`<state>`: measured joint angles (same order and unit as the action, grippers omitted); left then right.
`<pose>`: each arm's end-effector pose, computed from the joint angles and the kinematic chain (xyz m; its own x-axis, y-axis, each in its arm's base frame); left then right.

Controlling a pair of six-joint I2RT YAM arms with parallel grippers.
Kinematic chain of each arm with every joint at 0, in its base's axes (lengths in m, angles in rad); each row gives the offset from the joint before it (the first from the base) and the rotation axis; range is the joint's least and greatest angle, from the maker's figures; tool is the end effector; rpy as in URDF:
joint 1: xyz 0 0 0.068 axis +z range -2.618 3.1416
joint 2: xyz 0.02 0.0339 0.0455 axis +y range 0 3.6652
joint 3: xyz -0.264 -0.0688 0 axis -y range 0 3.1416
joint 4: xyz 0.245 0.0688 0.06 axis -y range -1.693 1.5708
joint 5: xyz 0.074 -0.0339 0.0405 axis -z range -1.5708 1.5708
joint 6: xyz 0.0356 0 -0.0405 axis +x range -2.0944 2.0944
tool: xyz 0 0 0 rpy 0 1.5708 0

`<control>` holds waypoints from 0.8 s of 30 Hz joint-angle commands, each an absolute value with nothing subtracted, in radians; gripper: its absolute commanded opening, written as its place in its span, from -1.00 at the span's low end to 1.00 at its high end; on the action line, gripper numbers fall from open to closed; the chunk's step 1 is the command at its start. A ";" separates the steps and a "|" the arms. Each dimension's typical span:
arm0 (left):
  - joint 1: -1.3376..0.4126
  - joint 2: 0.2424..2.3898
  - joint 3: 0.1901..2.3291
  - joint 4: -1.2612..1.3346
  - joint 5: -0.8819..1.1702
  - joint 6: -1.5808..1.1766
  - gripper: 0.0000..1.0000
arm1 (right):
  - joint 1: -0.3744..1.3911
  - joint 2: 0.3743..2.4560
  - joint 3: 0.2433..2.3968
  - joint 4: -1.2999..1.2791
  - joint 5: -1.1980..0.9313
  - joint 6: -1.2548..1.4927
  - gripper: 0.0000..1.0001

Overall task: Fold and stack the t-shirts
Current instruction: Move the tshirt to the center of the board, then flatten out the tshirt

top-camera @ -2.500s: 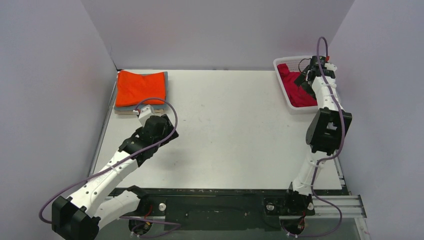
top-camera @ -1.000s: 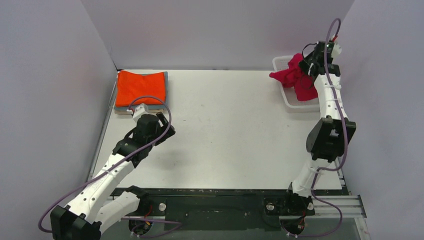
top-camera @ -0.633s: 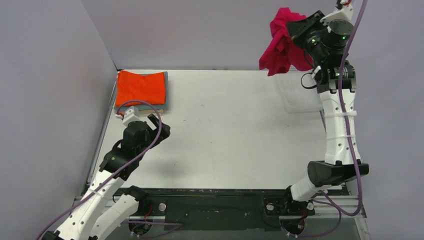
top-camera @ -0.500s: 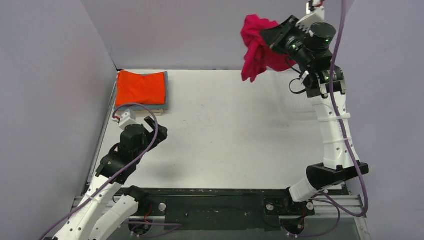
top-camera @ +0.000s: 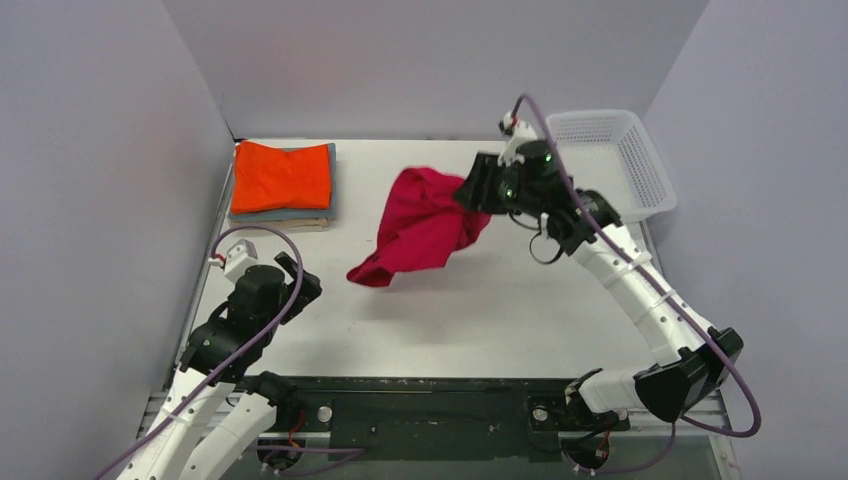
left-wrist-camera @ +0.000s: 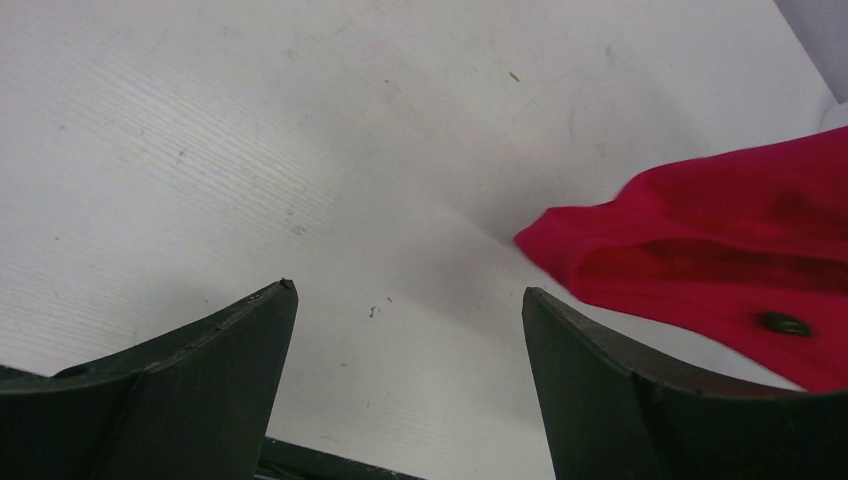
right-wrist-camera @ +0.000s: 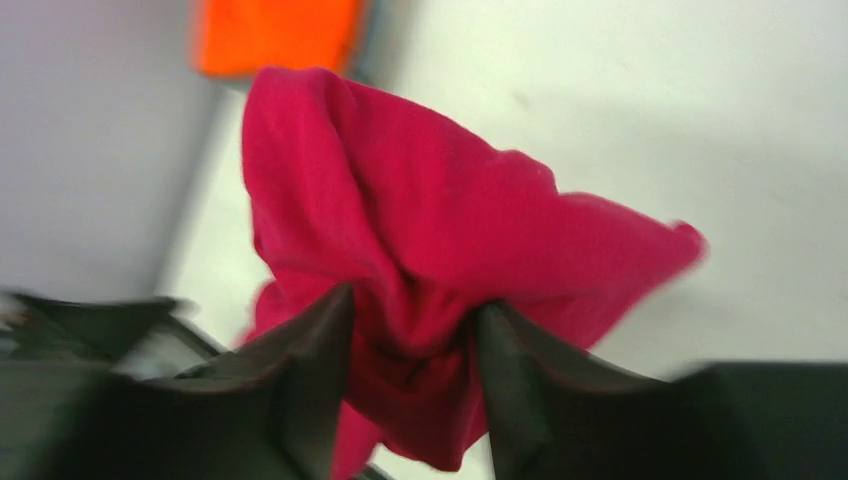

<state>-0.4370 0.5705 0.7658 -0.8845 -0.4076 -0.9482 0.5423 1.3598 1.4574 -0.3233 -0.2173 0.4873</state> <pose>0.1046 -0.0333 0.2946 -0.4265 -0.6240 -0.6548 -0.4031 0.7792 -0.4799 0.2604 0.1659 0.4309 -0.4896 0.2388 -0.8386 -0.5146 0.6973 0.4990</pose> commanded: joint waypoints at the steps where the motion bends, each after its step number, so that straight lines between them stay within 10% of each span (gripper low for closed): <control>1: -0.434 0.598 0.794 -0.945 -0.417 -0.962 0.87 | 0.535 1.263 1.054 -0.326 0.048 0.514 0.31; 6: -0.434 0.646 0.742 -0.891 -0.333 -0.940 0.87 | 0.534 1.124 0.882 -0.402 0.226 0.531 0.90; 24: -0.433 1.107 0.637 -0.394 -0.087 -0.863 0.82 | 0.547 1.165 0.838 -0.317 0.009 0.451 0.83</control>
